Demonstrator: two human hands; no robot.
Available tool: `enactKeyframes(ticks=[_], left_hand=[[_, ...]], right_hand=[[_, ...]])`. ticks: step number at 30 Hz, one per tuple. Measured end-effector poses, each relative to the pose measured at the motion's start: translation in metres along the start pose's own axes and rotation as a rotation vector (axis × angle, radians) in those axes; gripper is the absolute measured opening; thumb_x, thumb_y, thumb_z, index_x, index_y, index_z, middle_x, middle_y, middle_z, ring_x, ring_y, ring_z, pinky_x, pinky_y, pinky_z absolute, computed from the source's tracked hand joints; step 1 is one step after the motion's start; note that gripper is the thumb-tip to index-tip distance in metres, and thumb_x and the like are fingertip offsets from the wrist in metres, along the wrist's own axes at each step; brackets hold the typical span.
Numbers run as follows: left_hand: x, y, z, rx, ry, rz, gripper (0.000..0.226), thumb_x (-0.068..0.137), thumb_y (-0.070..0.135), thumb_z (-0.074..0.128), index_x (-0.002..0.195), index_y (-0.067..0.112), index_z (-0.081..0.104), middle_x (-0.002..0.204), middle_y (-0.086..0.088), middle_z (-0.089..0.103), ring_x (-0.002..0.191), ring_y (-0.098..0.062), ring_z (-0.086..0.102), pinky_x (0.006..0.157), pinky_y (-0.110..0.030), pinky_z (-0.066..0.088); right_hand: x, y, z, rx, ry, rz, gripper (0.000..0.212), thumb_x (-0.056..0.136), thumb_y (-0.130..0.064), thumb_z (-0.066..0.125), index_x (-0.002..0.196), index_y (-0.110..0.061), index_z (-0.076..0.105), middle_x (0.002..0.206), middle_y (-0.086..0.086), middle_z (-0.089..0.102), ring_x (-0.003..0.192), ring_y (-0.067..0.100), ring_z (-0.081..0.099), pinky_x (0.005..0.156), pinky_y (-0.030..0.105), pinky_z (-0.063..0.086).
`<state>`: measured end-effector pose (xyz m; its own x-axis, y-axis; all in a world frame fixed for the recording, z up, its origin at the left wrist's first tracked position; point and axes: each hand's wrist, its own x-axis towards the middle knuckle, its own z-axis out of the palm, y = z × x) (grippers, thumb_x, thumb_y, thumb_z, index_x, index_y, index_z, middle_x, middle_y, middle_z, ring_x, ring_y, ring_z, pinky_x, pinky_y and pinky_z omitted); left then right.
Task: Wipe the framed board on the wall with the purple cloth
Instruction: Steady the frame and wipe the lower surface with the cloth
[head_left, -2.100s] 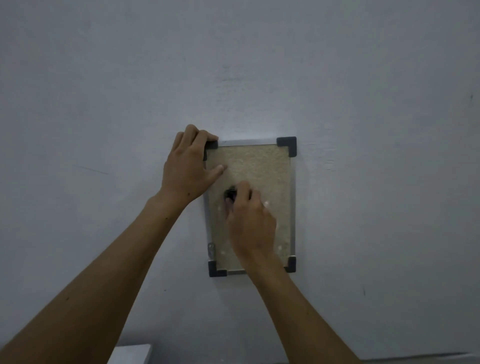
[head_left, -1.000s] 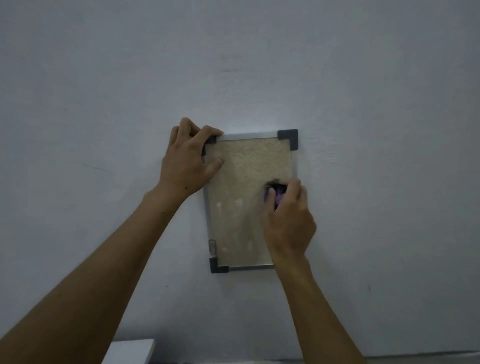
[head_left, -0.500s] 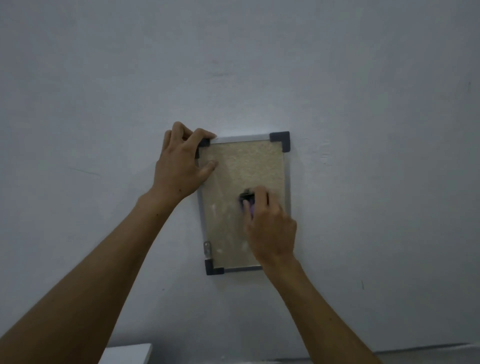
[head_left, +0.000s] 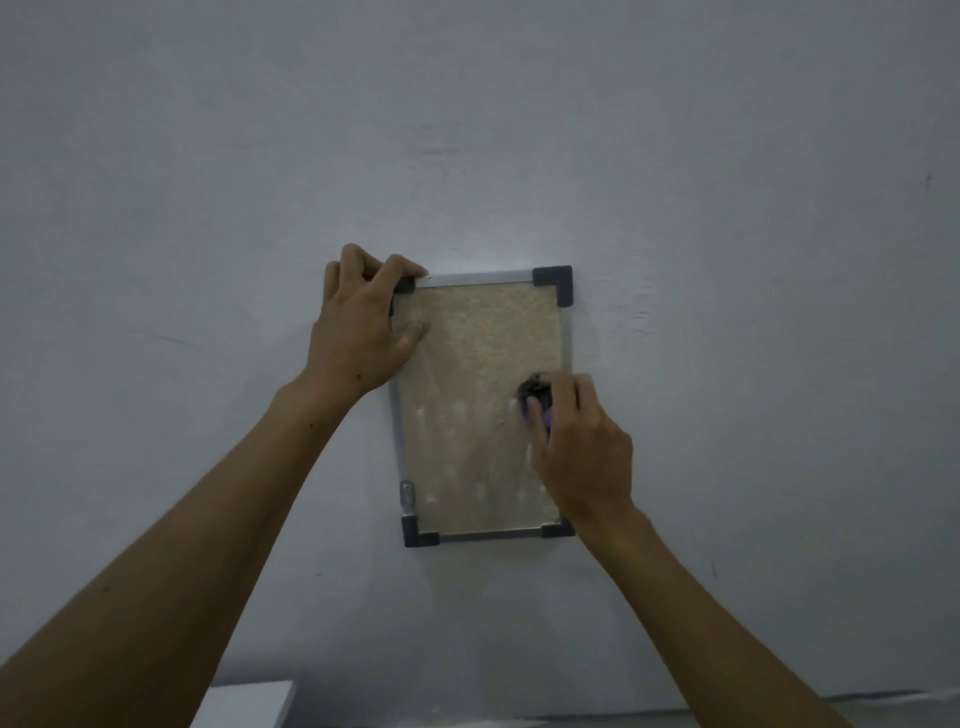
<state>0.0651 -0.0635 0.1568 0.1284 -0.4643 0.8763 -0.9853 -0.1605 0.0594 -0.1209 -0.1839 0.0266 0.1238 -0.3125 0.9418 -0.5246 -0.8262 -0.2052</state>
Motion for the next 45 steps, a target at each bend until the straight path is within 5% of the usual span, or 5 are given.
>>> enactKeyframes(ticks=[17, 22, 26, 32, 45], left_hand=[[-0.001, 0.011, 0.005, 0.098, -0.025, 0.066, 0.046, 0.081, 0.016, 0.070, 0.122, 0.015, 0.050, 0.129, -0.002, 0.039, 0.116, -0.023, 0.037, 0.092, -0.037, 0.046], [0.000, 0.013, 0.003, 0.146, -0.046, 0.068, 0.046, 0.080, 0.016, 0.068, 0.122, 0.015, 0.049, 0.124, -0.004, 0.044, 0.113, -0.022, 0.038, 0.086, -0.039, 0.050], [0.000, 0.011, 0.002, 0.170, -0.074, 0.072, 0.059, 0.081, 0.019, 0.069, 0.136, 0.027, 0.047, 0.121, -0.003, 0.040, 0.112, -0.025, 0.035, 0.079, -0.034, 0.050], [0.006, 0.012, 0.000, 0.164, -0.106, 0.059, 0.064, 0.083, 0.027, 0.068, 0.140, 0.044, 0.044, 0.118, 0.003, 0.034, 0.113, -0.022, 0.031, 0.071, -0.030, 0.047], [0.006, 0.010, 0.005, 0.078, -0.089, 0.016, 0.065, 0.077, 0.046, 0.076, 0.134, 0.048, 0.046, 0.120, 0.003, 0.033, 0.117, -0.021, 0.030, 0.067, -0.029, 0.045]], right_hand=[[0.048, 0.018, -0.016, -0.059, 0.014, -0.142, 0.022, 0.101, -0.034, 0.056, 0.110, -0.014, 0.059, 0.100, 0.003, 0.060, 0.065, 0.016, 0.060, 0.044, 0.025, 0.049], [0.037, 0.029, -0.018, -0.071, -0.205, -0.433, 0.025, 0.103, -0.039, 0.047, 0.118, -0.021, 0.056, 0.113, -0.001, 0.060, 0.082, 0.014, 0.064, 0.052, 0.032, 0.057], [0.066, 0.032, -0.029, -0.053, -0.082, -0.338, 0.024, 0.101, -0.038, 0.049, 0.113, -0.021, 0.059, 0.110, -0.002, 0.060, 0.076, 0.014, 0.062, 0.049, 0.027, 0.053], [0.058, 0.046, -0.030, -0.123, -0.288, -0.661, 0.031, 0.102, -0.043, 0.040, 0.118, -0.022, 0.056, 0.112, -0.002, 0.062, 0.083, 0.015, 0.066, 0.050, 0.028, 0.053], [0.072, 0.055, -0.034, -0.079, -0.186, -0.527, 0.025, 0.100, -0.039, 0.052, 0.117, -0.021, 0.057, 0.108, -0.003, 0.060, 0.075, 0.013, 0.062, 0.048, 0.023, 0.046]])
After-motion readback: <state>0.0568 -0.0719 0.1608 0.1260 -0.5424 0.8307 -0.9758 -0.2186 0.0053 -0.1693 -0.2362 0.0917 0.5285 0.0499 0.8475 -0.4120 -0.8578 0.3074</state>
